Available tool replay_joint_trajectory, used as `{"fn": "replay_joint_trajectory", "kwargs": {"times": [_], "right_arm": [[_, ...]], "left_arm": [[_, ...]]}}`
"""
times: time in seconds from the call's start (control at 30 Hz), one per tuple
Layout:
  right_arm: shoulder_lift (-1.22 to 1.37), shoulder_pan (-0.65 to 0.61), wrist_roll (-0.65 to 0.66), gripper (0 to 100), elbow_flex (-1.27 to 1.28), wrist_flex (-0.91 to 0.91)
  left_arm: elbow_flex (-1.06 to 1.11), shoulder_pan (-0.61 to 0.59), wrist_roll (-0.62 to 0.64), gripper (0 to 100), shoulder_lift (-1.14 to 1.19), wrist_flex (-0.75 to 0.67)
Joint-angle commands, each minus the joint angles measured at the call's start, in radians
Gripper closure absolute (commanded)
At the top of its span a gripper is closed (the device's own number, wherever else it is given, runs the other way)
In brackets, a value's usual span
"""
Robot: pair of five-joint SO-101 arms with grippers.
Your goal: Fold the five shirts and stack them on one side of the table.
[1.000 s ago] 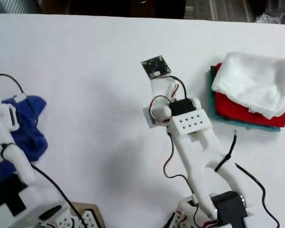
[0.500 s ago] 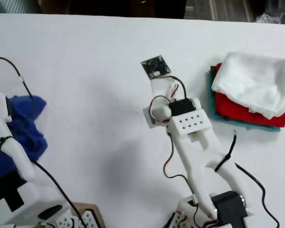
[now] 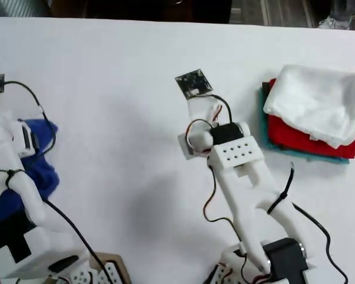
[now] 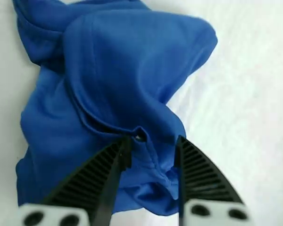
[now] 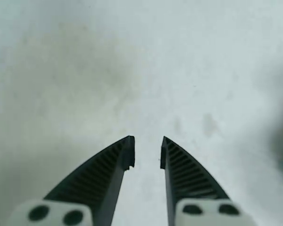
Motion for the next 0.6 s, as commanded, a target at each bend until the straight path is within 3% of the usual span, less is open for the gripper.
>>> {"fn": "replay_joint_trajectory", "kwargs": {"times": [0.0,0.2,0.33,0.4,0.57], "right_arm": [[-0.002,-0.004,0.003,89.9,-0.006,0.007],[-0.002,-0.004,0.005,89.9,-0.006,0.007],[-0.002,0.007,0.005,89.9,-0.006,0.007],[-0.002,0.028,0.005,89.9,-0.006,0.005],[-0.002,0.082,-0.003,89.9,-0.006,-0.001]], "left_arm": [[0.018,0.006,0.008,83,-0.006,-0.017],[0.036,-0.011,0.008,83,-0.006,-0.060],[0.030,-0.034,0.008,99,-0.006,-0.068],[0.025,-0.028,0.012,97,-0.012,-0.061],[-0.105,0.114,0.018,97,-0.014,0.052]]}}
